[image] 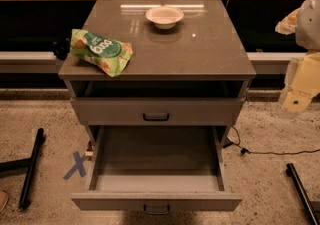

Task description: Close middle drawer

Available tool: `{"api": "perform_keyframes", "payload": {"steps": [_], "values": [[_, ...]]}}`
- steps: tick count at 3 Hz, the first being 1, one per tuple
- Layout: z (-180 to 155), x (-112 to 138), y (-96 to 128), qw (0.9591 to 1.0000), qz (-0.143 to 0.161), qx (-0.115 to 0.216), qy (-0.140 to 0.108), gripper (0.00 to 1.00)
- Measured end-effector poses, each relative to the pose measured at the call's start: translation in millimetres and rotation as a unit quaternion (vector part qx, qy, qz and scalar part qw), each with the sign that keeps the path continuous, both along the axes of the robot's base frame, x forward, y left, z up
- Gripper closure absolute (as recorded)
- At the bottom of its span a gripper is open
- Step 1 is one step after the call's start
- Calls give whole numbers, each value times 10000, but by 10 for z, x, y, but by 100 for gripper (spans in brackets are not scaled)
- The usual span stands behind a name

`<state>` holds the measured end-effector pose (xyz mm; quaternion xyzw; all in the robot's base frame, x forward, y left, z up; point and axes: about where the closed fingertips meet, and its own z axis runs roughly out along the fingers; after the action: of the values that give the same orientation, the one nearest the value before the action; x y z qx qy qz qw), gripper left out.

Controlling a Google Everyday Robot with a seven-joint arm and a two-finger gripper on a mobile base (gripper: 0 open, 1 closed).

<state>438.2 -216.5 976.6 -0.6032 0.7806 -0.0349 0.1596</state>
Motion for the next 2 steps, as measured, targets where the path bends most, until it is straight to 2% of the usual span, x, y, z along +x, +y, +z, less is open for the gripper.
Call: {"api": "perform_keyframes", "payload": {"steps": [2], "values": [[-37,12,4,10000,-42,48,42,0]]}}
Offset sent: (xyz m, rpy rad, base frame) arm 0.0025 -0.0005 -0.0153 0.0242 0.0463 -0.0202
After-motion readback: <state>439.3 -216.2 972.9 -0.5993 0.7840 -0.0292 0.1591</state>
